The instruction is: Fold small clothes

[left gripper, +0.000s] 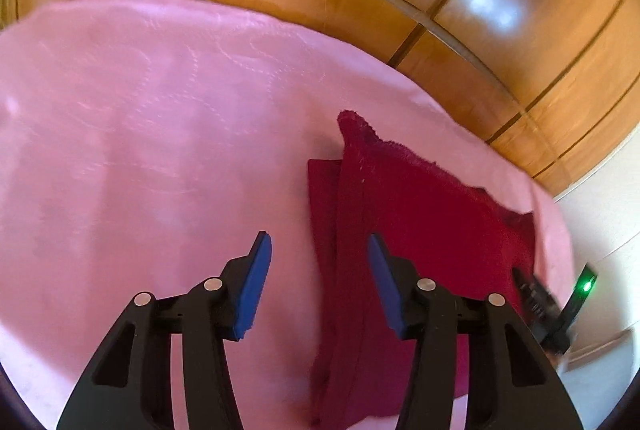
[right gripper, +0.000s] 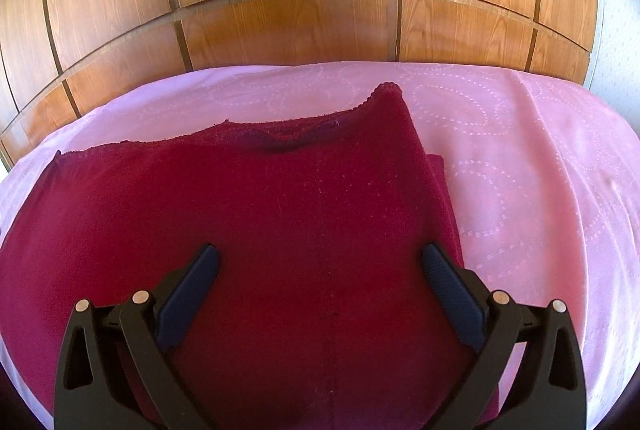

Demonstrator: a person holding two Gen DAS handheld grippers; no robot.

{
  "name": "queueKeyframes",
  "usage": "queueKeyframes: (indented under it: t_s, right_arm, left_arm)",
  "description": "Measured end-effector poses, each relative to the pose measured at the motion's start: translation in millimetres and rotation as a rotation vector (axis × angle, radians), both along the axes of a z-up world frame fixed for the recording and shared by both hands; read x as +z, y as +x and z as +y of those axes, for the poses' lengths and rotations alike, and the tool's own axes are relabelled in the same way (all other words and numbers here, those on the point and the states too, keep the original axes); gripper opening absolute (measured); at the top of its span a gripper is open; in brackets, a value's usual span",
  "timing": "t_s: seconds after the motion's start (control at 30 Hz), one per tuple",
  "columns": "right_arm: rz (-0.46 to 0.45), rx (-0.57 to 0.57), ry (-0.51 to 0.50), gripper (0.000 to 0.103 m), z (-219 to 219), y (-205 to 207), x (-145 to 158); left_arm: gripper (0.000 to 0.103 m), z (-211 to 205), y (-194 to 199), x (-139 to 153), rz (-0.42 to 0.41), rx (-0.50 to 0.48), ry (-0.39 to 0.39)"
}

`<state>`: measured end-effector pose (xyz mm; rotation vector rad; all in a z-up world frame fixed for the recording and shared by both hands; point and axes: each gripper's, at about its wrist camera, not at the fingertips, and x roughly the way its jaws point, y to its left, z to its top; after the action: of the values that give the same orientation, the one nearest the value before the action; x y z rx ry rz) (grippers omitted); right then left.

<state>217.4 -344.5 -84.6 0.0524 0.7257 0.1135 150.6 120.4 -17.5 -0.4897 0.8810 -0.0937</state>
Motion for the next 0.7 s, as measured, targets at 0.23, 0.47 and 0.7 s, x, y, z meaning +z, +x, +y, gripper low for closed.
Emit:
queueKeyframes:
  t_s: [0.23,0.47,0.7]
  right_arm:
    - [-0.005,0.009,-0.001,0.101,-2,0,0]
    - [-0.006,0.007,0.000,0.101,-3,0,1]
    - [-0.013,0.004,-0.008,0.101,-1,0,1]
  left_arm:
    - [0.050,-16,41,-15,0.040,-0.066,-0.068]
    - [0.006,-29,67,-5,-0.028,-0.040,-0.036]
    - [0.005,-43,73,-17,-0.031,0.025,0.218]
